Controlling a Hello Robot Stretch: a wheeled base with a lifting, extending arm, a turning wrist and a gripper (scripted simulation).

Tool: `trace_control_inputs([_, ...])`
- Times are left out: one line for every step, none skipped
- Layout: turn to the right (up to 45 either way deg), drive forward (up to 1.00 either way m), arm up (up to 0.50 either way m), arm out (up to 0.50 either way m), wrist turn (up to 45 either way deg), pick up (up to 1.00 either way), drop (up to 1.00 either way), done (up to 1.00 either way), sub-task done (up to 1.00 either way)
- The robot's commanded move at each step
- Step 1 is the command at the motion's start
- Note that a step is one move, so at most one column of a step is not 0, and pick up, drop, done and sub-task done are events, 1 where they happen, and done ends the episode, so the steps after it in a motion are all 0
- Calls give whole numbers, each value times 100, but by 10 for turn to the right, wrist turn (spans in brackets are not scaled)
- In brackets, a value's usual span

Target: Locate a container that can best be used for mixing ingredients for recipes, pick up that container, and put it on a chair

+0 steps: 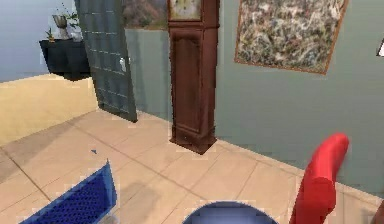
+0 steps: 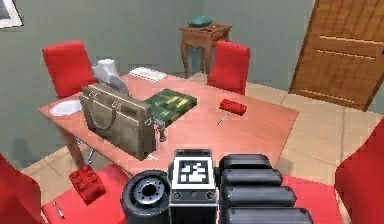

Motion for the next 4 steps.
trace_control_inputs([-450,0,0,0,0,0,0,0,0])
trace_control_inputs([-450,0,0,0,0,0,0,0,0])
trace_control_inputs([-240,0,0,0,0,0,0,0,0])
trace_control_inputs([0,30,0,0,0,0,0,0,0])
